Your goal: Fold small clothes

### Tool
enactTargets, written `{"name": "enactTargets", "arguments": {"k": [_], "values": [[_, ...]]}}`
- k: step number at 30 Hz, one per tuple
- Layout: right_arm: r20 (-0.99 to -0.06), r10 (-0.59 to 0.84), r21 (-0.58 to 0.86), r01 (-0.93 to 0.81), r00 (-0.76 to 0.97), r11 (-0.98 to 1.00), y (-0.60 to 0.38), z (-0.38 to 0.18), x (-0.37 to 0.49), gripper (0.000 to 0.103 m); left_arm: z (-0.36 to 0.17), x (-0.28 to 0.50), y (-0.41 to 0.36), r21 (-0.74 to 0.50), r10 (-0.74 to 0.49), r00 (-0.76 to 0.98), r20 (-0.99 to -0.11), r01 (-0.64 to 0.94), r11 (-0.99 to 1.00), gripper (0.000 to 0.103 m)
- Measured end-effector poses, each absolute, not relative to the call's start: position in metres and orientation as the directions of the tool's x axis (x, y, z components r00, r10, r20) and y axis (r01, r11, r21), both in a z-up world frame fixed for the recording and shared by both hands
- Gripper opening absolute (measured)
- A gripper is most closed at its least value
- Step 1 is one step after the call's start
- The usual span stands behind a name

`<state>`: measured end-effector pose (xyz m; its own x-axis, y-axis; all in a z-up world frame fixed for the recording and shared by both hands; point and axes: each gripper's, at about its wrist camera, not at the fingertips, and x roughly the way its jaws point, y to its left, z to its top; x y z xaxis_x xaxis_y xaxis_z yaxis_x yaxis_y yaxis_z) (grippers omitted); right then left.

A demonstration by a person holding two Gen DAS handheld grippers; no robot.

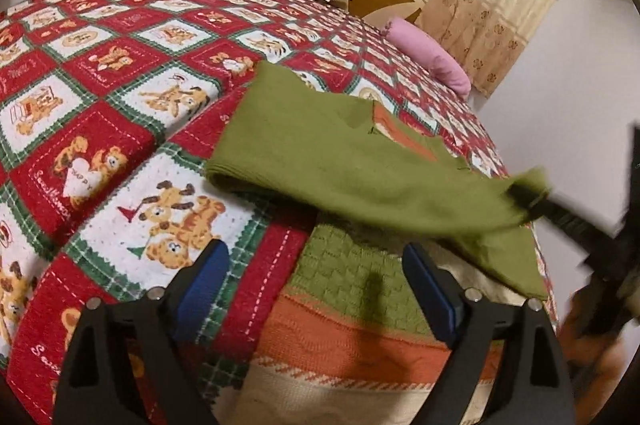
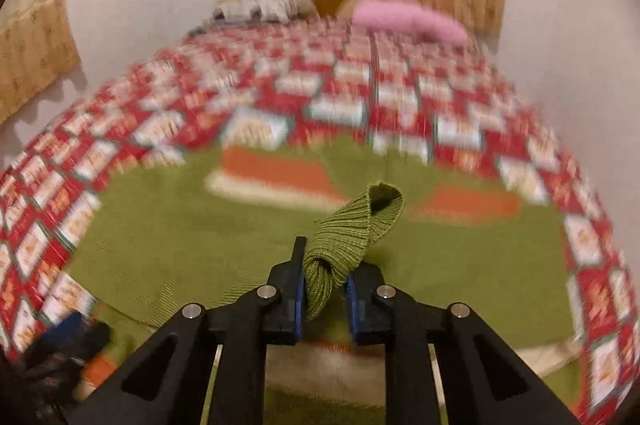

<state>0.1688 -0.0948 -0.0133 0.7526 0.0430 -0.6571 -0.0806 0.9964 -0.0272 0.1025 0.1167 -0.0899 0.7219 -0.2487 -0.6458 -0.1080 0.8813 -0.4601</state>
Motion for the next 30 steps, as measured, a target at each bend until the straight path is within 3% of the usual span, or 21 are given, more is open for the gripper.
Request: {"name": "enactTargets", "arguments": {"k": [5,9,15,18,22,25,28,30], "values": [[-0.522,0.023,-0.052,-0.059,0.853,0.997,-0.116,0.056,0.154,0.016,-0.090,0.103,0.116,-0.454,-0.244,0.721,-0.649,-0.109,0.884,0.091],[-0.480,-0.052,-0.104,0.001,0.875,0.995,-0.150,0.070,0.146,0.016,-0.090,0.104,0.117,-0.450,-0.242,0.720,-0.651,-0.109,0.886,0.091],[-0.593,-0.129,-0.120,0.071,0.795,0.990,-0.211,0.015,0.149,0.016,-0.090,0.103,0.116,-0.442,-0.236,0.718,-0.655,-0.111,0.890,0.091],[-0.693,-0.121,-0.099,0.073,0.711,0.992,-0.227,-0.035,0.155,0.018,-0.090,0.104,0.116,-0.436,-0.231,0.717,-0.658,-0.112,0.893,0.091],[-0.768,-0.110,-0.031,0.134,0.631,0.990,-0.252,-0.066,0.154,0.035,-0.090,0.104,0.116,-0.432,-0.229,0.716,-0.660,-0.112,0.895,0.091],[-0.745,-0.073,0.073,0.190,0.663,0.979,-0.275,-0.057,0.138,0.035,-0.090,0.106,0.114,-0.427,-0.225,0.714,-0.663,-0.113,0.897,0.091],[-0.683,-0.177,0.053,0.290,0.709,0.955,-0.285,-0.035,0.112,0.035,-0.090,0.106,0.114,-0.427,-0.225,0.714,-0.663,-0.113,0.897,0.092],[-0.671,-0.136,0.071,0.245,0.729,0.967,-0.276,-0.028,0.103,0.035,-0.090,0.106,0.114,-0.427,-0.225,0.714,-0.663,-0.113,0.897,0.092]]}}
